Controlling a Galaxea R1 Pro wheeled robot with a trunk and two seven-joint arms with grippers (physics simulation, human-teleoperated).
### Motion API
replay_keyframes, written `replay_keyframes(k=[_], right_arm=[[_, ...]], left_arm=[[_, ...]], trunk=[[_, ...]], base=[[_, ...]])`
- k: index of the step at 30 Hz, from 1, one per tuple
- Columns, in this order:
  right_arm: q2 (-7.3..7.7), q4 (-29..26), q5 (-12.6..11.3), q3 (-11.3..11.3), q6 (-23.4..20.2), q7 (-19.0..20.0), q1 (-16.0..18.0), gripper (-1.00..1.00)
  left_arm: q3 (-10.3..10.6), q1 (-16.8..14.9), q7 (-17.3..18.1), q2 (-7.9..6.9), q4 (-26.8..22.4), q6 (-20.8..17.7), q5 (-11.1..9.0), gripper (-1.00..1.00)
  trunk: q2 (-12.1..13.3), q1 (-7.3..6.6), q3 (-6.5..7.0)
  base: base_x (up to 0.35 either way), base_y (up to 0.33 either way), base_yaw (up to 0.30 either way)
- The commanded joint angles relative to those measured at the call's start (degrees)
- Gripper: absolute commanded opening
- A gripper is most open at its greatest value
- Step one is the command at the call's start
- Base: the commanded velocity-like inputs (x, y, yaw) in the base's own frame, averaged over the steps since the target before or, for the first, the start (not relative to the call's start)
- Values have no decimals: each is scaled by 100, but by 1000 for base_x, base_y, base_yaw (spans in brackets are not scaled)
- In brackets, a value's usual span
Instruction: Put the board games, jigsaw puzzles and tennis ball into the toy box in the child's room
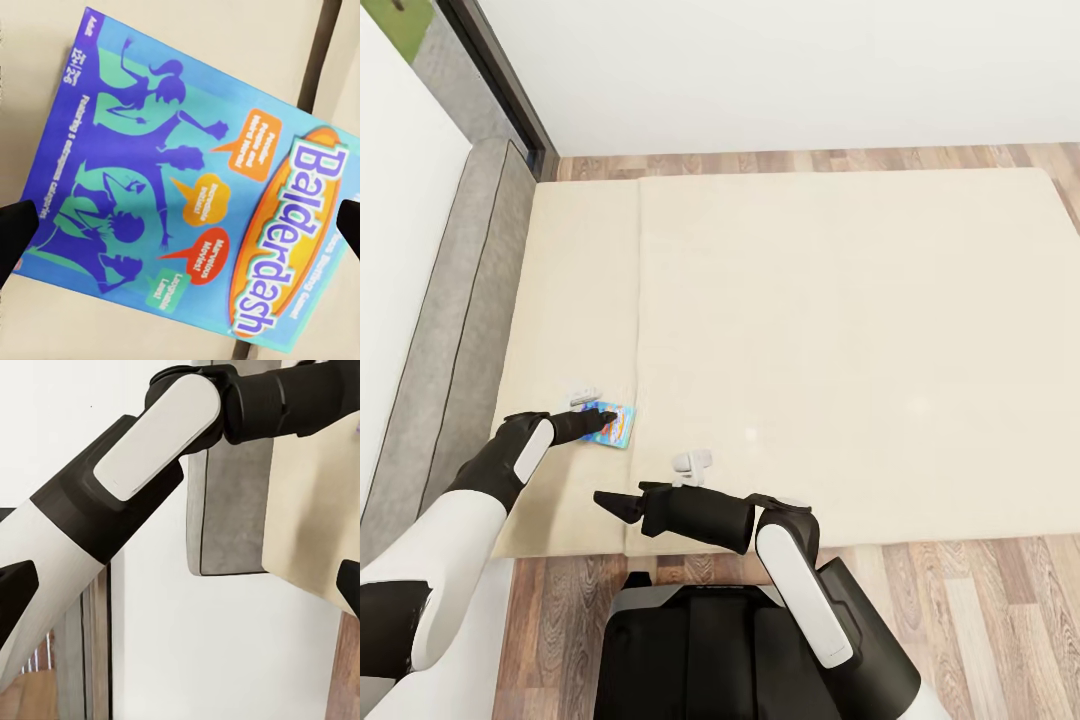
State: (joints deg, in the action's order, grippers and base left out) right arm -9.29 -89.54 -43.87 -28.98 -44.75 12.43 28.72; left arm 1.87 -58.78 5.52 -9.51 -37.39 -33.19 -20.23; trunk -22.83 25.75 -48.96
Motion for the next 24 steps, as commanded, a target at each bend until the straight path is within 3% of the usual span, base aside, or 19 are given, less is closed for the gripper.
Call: replay_keyframes(k=[1, 24], right_arm=[[-3, -2, 19, 4, -25, 25, 2, 100], [5, -2, 19, -3, -25, 31, 2, 100]], left_arm=[[18, -2, 1, -6, -5, -21, -14, 100], [24, -2, -8, -74, -5, -18, 19, 100]], trunk=[[-9, 3, -6], [-9, 3, -6]], base=[[0, 0, 0], [0, 0, 0]])
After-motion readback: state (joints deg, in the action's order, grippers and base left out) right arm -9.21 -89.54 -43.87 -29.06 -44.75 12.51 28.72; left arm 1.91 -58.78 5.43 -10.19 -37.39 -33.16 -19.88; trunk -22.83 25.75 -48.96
